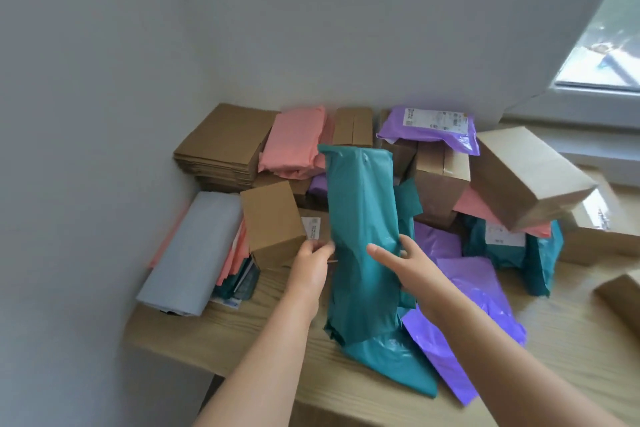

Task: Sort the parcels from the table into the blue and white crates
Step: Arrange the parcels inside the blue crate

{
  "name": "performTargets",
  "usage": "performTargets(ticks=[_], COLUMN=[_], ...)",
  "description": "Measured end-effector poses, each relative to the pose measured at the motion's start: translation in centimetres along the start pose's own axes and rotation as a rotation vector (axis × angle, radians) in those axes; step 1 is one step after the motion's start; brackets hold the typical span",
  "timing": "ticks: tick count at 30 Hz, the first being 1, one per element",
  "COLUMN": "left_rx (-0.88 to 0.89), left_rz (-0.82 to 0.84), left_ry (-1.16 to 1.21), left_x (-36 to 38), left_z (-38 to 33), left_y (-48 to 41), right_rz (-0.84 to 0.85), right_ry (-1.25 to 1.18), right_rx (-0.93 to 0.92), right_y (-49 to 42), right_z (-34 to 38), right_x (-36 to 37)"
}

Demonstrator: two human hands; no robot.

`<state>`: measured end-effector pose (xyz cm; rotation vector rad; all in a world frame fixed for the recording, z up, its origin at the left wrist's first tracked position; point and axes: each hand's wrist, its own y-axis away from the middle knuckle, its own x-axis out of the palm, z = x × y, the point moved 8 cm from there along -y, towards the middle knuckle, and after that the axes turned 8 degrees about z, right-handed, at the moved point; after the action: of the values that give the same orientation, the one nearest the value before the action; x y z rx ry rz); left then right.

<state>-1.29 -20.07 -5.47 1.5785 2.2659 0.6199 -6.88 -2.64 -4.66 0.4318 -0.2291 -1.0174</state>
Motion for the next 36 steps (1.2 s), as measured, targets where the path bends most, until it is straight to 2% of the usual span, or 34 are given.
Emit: performTargets(ticks=[4,7,9,12,15,19,24,31,36], left_rx=[0.074,0.106,0.098,0.052,-0.043,-0.061,0.004,0.101,0.123], left_rz=[0.062,0.154,0.184,0.210,0.340,0.431,0.457,0.367,0.495], left_ry=[0.112,0.198,0.218,0.165,0.144,0.200,0.296,0.181,0.144], left_x=[2.6,5.7,7.4,9.8,12.8,15.1,15.3,15.6,16.9], left_z=[-2.3,-3.8,-4.4,-4.6,-4.0,-3.6,-3.5,-4.1,-4.3], left_y=[1.1,2.3,2.8,3.4,4.3,5.2,4.9,5.5,6.7], right_rz=[0.027,-0.082,-0.107,-0.025,-0.004,-0.124,-0.193,-0.035,0.029], right_ry=[-0.045,-0.137,-0.205,-0.273,-0.341,-0.145,-0.034,-0.181,-0.274], right_rx=[-0.115,-0.107,-0.084,-0.052,-0.017,-0.017,-0.164,-0.120,-0.168], right_y=[2.1,3.7,4.7,5.7,6.8,8.4,9.5,10.8,11.8], right_z=[2.2,2.8,2.9,2.9,2.5,2.9,4.1,3.5,2.7], right_x=[-2.2,-5.7,-7.5,-8.9,-9.6,-10.8,-12.7,-12.0,-12.0])
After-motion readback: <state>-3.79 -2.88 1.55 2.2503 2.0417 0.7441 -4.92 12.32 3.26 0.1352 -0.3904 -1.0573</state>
